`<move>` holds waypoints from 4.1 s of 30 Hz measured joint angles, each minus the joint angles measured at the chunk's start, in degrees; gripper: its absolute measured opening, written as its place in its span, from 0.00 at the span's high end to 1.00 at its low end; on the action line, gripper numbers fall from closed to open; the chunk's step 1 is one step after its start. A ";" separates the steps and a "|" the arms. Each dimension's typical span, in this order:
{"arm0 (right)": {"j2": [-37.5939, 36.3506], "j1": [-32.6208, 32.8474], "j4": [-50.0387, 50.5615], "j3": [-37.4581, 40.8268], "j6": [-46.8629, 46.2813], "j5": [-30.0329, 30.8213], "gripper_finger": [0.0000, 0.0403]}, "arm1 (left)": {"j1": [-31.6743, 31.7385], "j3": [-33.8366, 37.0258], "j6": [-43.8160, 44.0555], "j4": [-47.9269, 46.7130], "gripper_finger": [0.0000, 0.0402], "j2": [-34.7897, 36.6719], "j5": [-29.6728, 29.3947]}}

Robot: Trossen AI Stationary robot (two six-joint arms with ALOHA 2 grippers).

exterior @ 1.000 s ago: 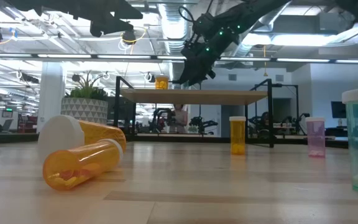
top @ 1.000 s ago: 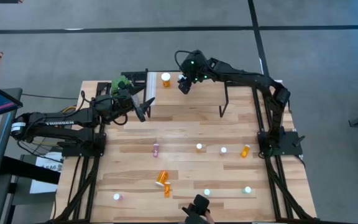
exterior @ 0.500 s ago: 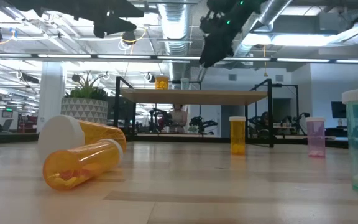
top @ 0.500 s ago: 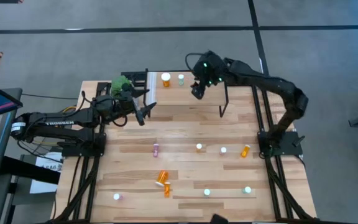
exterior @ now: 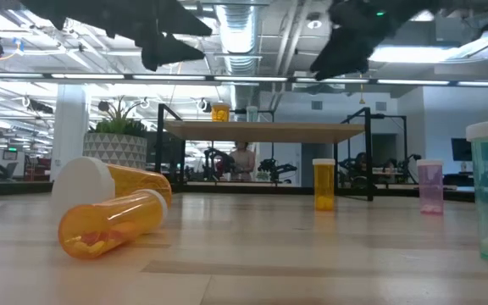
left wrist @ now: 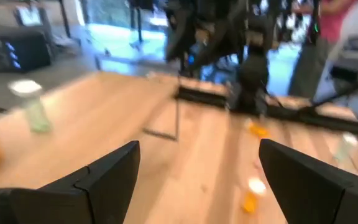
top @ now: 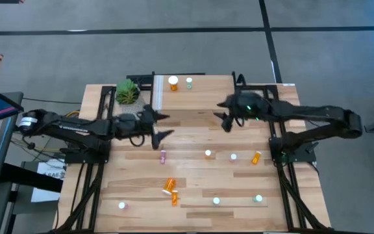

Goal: Pick and place medicine bottles onto shelf by color
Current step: Put the big orange pill bottle on the shelf aligned with the other big orange pill bottle

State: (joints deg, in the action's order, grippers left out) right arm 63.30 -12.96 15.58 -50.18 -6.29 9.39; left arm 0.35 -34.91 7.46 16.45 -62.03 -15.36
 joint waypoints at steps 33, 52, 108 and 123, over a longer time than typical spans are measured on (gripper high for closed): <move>-4.89 32.96 -21.12 10.98 -2.29 22.55 0.43 | -40.59 -35.94 52.09 -56.34 0.21 -39.86 -19.71; -4.87 35.35 -23.57 10.96 -1.30 26.93 0.43 | -46.24 -36.66 59.04 -58.19 0.21 -48.63 -26.70; -4.88 36.01 -23.77 10.94 -0.76 26.88 0.43 | -46.43 -34.12 83.54 -53.76 0.54 -56.95 -31.92; -4.86 36.23 -24.44 10.94 2.25 24.89 0.43 | -44.35 -34.19 54.87 -58.03 0.51 -35.99 -30.01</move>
State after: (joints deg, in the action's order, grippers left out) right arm 58.43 23.27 -8.86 -39.24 -4.03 34.28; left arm -44.01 -69.10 62.32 -41.58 -98.01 -45.36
